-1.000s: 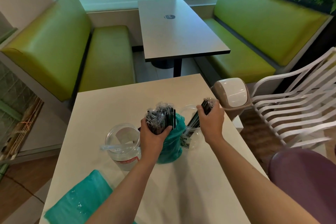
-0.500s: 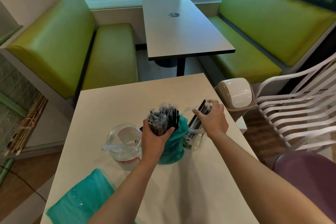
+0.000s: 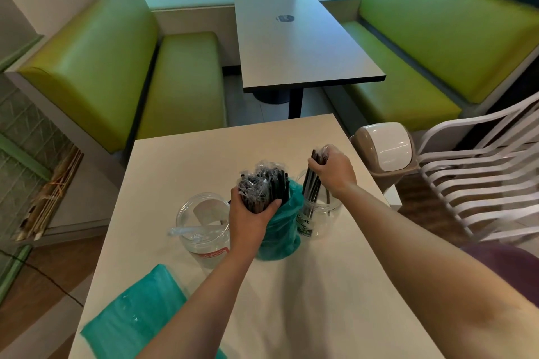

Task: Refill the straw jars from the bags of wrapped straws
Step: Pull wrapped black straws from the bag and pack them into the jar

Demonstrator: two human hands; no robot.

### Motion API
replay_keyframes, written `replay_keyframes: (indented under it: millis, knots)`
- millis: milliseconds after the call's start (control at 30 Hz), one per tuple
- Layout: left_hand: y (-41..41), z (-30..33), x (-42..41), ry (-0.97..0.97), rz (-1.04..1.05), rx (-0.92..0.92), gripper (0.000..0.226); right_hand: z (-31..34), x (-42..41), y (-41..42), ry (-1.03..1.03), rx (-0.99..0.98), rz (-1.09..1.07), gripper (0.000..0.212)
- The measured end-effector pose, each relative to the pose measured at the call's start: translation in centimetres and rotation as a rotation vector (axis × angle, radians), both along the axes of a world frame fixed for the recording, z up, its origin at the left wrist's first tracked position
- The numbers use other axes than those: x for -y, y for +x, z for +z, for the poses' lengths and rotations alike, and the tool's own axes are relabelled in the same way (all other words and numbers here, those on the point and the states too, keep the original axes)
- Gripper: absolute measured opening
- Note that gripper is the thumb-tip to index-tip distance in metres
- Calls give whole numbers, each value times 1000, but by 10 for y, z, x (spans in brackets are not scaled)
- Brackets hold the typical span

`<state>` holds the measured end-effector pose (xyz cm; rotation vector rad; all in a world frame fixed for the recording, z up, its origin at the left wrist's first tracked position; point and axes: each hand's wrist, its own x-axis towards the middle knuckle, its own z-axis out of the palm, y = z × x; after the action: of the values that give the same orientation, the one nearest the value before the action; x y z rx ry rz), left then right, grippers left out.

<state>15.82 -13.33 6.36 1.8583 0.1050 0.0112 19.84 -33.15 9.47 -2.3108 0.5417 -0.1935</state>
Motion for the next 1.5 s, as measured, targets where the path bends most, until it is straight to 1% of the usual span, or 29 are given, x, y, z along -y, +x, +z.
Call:
replay_keyframes:
  millis: [133,200,300,367,400,467,500,600,633,667,800,867,933,967,1000,1067,1133,1167,1233,1333,1433,1500]
  knots:
    - [1,-2,1,6,6,2,69,13,3,3,70,-1,17,27]
    - [2,-3,1,7,9,-1,70,19,5,6,51,-26,44,28]
    - [2,-3,1,2,10,4,69,25,5,11,-36,-45,89,36]
    - [2,-2,0,-2,12,5,70,25,3,13,-78,-102,97,40]
    - [2,-2,0,-3,11,5,69,24,2,13,-91,-138,93,38]
    - [1,-2,0,-5,8,6,68,18,-1,13,-66,-183,62,35]
    - [1,-2,0,-7,7,6,68,15,-2,13,-24,-185,43,39]
    - [2,-3,0,-7,10,7,68,10,-4,9,125,-146,-8,71]
    - [2,-3,0,-5,11,7,67,9,-4,8,156,-126,-22,79]
    - [2,-4,0,-6,11,5,67,7,-4,7,177,-95,-32,83]
    - [3,-6,1,-22,8,0,65,-1,-3,-4,215,31,-27,73]
    - [2,-5,1,-29,8,-1,64,-2,-6,-14,206,39,16,80]
    - [1,-5,0,-31,8,-3,64,-2,-11,-24,191,99,19,84]
    - [1,-4,0,-31,6,-3,64,0,-15,-30,178,156,-3,80]
    - [1,-4,-1,-31,4,-2,64,1,-21,-35,162,221,-30,71]
    - [1,-5,-1,-35,-4,1,64,6,-33,-46,131,332,-52,45]
    - [1,-6,-3,-36,-14,9,65,7,-46,-55,166,381,4,24]
    - [1,-7,-3,-40,-16,11,65,6,-52,-59,214,383,56,20]
    - [0,-10,-6,-59,-23,13,67,3,-62,-68,285,340,144,19]
    - [-3,-14,-9,-78,-48,3,72,-9,-62,-73,275,203,147,29]
    - [-6,-18,-13,-81,-80,-16,75,-15,-56,-72,263,112,140,54]
    - [-8,-19,-16,-107,-108,-30,78,-15,-52,-71,250,83,194,68]
